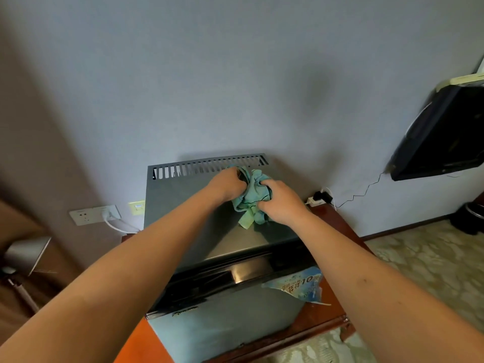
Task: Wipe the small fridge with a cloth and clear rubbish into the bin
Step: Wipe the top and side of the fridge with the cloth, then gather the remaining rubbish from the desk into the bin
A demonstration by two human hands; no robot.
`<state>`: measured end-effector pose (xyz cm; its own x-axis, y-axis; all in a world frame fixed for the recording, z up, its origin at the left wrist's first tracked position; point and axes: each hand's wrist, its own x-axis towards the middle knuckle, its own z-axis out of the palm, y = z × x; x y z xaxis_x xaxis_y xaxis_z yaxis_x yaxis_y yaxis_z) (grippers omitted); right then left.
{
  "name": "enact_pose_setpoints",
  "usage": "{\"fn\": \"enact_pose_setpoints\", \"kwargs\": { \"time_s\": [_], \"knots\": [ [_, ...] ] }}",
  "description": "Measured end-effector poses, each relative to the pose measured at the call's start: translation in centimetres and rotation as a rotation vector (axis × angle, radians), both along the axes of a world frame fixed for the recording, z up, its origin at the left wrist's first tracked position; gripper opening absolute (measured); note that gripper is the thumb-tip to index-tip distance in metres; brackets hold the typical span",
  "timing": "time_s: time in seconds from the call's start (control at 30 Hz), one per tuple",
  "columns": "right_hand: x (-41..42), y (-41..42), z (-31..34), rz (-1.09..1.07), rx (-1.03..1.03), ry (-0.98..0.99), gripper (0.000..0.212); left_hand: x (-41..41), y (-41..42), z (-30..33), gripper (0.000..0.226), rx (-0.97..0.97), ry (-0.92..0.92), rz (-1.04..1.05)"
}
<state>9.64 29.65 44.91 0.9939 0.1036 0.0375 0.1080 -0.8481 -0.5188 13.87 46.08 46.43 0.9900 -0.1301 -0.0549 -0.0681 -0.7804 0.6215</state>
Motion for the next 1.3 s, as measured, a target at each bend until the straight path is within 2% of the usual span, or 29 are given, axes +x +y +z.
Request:
{"fn": "enact_pose_setpoints", "kwargs": {
  "time_s": [0.2, 0.3, 0.57, 0.67, 0.77, 0.83, 0.93, 1.07, 1.3],
  "knots": [
    [1.3, -0.8, -0.5, 0.03, 0.011, 0.048, 0.071, -0.2, -0.8, 0.1, 0.025, 0.12, -0.023, 0.009],
    [1.3, -1.5, -0.7, 0.094, -0.002, 0.022, 0.069, -1.2, -1.5, 0.5, 0.028, 0.162, -0.014, 0.055],
    [-0.2, -6.4, -1.6, 0.365, 0.068, 0.015, 0.069, -5.9, -6.0, 0.8, 0.028, 0.137, -0.012, 0.347],
    [-0.7, -10.3, -1.4, 0.4, 0.059, 0.015, 0.074, -8.1, -9.3, 1.2, 0.039, 0.168, -0.037, 0.425],
    [-0.6, -14.5, -1.7, 0.397, 0.093, 0.022, 0.066, -10.0, -13.7, 1.7, 0.051, 0.245, -0.065, 0.46],
    [-0.9, -17.2, -2.1, 0.402, 0.106, 0.021, 0.055, -10.8, -16.8, 1.7, 0.048, 0.259, -0.118, 0.447],
    [-1.4, -20.9, -2.8, 0.397, 0.131, 0.037, 0.038, -11.9, -21.4, 1.2, 0.039, 0.156, -0.127, 0.383],
    [-1.6, -24.6, -4.5, 0.354, 0.183, 0.11, 0.041, -12.8, -26.3, -0.2, 0.034, 0.123, -0.119, 0.298],
    [-1.8, -28.2, -9.2, 0.3, 0.246, 0.268, 0.021, -13.2, -31.1, -4.5, 0.036, 0.045, -0.01, 0.283]
  ]
}}
